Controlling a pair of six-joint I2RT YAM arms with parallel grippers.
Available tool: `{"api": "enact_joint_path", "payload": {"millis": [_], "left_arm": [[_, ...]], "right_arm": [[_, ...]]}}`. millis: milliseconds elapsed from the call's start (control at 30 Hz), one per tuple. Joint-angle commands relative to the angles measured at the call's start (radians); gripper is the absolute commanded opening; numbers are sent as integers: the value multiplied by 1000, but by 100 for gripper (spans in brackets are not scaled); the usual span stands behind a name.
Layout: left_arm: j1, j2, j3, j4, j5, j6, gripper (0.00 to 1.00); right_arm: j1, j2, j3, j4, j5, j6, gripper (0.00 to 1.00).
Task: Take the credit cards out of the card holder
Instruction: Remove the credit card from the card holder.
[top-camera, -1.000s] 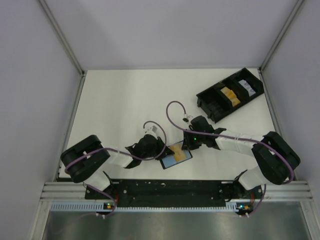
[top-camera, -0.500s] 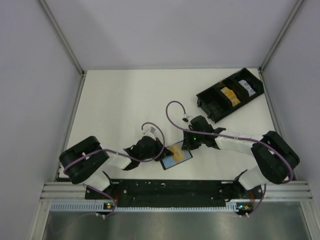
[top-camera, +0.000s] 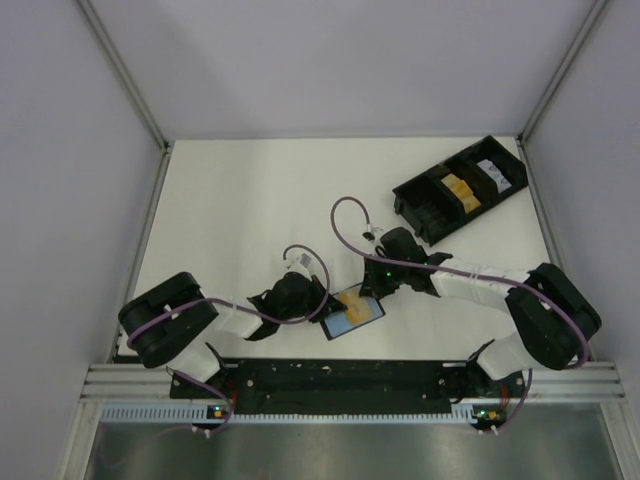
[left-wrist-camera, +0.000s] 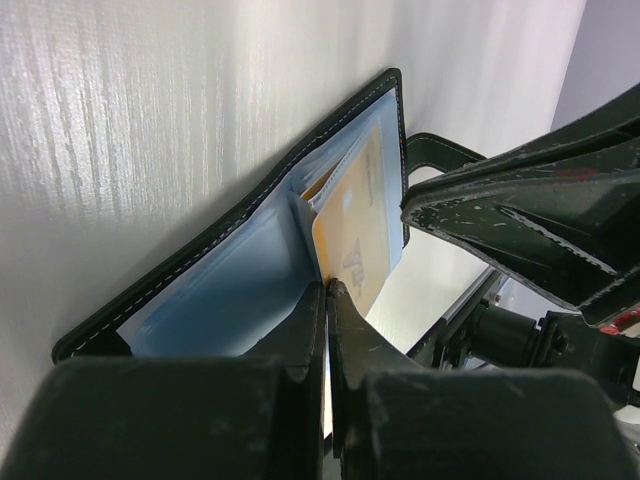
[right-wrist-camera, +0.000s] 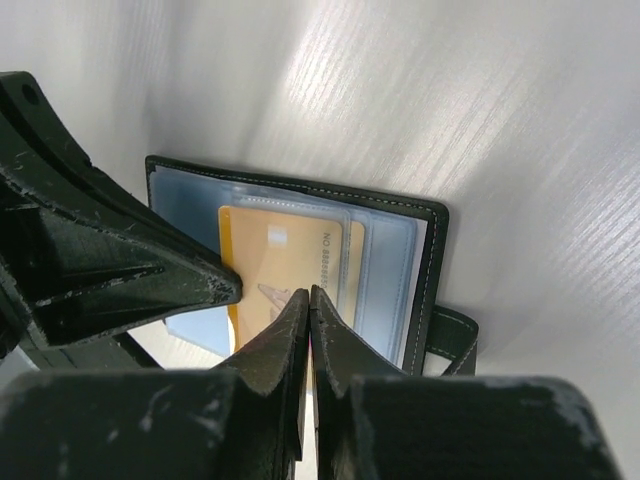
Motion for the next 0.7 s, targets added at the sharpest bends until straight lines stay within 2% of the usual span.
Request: {"api": "enact_joint_path", "payload": {"millis": [0, 167, 400, 667], "left_arm": [[-5, -13, -6, 2, -2, 18, 0], [-5, -20, -17, 10, -4, 10, 0], [-5, -25, -64, 84, -4, -34, 8], [-5, 1, -90, 163, 19, -76, 9]], "right_arm": [[-5, 45, 16, 59, -13, 16, 1], [-7, 82, -16, 65, 23, 25, 0], [-13, 83, -56, 51, 50, 31, 0], [-17, 96, -61, 40, 63, 39, 0]]}}
